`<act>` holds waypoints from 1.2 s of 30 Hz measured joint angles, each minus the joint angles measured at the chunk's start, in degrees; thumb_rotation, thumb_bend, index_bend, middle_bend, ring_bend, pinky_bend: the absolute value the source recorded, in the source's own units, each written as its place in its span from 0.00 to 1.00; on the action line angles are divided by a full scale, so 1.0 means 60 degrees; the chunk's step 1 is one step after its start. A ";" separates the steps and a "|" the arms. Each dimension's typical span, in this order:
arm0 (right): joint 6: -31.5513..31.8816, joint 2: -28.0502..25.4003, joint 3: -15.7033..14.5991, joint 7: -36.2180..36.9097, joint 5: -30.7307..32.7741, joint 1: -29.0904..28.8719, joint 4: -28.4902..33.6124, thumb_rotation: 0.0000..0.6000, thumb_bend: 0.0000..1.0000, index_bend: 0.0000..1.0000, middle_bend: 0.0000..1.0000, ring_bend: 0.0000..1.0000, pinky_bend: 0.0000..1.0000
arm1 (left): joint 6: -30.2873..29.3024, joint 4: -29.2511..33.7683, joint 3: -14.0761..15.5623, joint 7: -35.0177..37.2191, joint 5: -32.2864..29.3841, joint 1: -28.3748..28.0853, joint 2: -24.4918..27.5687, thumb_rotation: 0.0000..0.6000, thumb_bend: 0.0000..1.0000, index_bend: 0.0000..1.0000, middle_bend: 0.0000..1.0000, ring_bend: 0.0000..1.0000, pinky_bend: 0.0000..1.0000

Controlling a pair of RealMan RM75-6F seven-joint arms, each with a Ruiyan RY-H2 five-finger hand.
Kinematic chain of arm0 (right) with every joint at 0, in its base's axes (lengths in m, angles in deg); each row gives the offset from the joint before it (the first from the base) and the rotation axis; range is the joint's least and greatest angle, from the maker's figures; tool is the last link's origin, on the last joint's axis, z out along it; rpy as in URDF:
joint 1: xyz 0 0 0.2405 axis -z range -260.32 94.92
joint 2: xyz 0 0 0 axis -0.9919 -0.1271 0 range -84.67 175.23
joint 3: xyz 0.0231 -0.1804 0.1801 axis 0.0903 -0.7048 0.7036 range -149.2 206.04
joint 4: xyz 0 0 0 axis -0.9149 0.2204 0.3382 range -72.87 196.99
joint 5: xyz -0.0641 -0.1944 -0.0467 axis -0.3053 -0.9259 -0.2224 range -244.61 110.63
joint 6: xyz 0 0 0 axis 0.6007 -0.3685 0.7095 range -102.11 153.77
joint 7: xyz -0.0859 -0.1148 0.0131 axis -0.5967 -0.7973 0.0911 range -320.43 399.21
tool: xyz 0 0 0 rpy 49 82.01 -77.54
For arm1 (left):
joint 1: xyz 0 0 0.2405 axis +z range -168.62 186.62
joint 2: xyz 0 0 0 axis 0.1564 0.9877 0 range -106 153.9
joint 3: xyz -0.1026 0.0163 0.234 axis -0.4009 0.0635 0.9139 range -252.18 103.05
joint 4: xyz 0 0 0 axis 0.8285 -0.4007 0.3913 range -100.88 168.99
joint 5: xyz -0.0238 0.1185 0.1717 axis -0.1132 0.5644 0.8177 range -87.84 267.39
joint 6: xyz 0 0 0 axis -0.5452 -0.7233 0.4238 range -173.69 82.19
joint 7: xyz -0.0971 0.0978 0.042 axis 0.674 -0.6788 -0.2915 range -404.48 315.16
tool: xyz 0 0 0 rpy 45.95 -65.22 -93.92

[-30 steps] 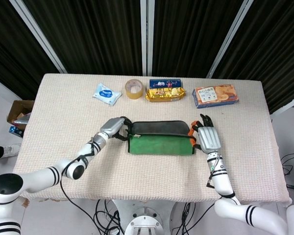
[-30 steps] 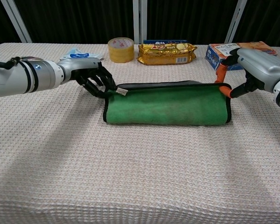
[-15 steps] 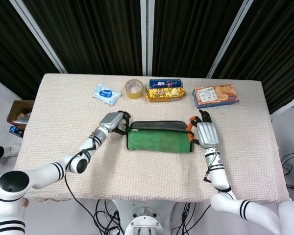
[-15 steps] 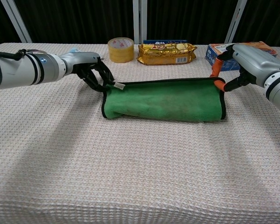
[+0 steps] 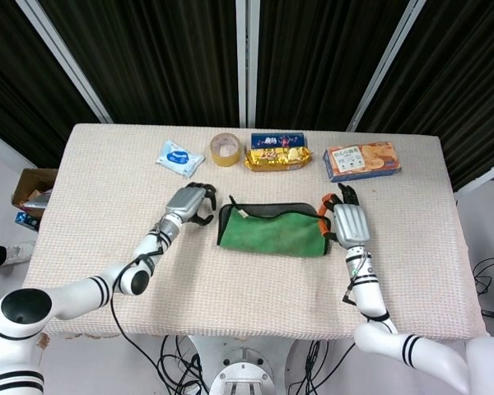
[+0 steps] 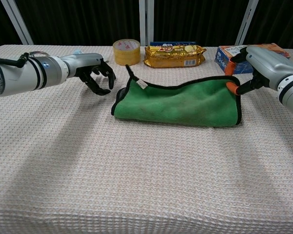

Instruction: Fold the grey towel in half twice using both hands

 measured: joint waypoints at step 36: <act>-0.0856 -0.1250 -0.0599 0.0002 -0.1148 -0.0461 -0.0038 1.00 0.11 0.34 0.17 0.00 0.00 | -0.6077 0.6021 0.0465 -0.0014 0.2713 0.3828 0.3702 1.00 0.30 0.19 0.10 0.12 0.10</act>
